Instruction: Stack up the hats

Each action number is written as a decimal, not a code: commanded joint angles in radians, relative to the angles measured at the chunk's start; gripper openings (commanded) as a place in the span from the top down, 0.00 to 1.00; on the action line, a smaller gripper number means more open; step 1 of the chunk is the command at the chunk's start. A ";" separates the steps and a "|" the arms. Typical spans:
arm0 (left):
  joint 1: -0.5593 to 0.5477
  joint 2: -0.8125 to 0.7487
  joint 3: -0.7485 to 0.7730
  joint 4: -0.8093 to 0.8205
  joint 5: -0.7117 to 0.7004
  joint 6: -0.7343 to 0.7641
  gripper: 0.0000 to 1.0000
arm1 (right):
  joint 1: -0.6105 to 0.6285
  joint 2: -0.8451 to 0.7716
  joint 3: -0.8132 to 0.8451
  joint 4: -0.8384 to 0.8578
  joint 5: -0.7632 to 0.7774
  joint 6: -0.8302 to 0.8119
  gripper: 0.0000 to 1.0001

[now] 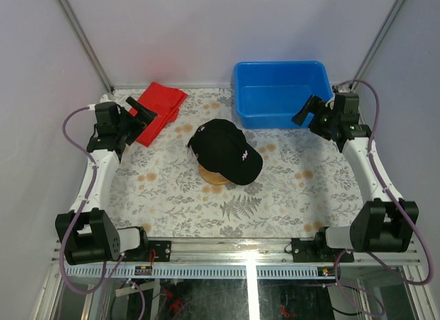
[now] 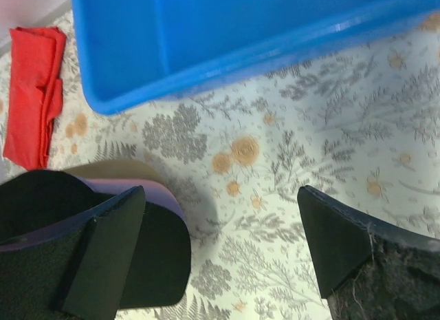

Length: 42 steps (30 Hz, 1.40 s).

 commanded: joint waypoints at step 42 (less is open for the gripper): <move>0.018 -1.126 -1.133 0.441 -0.101 0.655 0.00 | 0.010 -0.389 -0.617 0.443 0.152 -0.315 0.01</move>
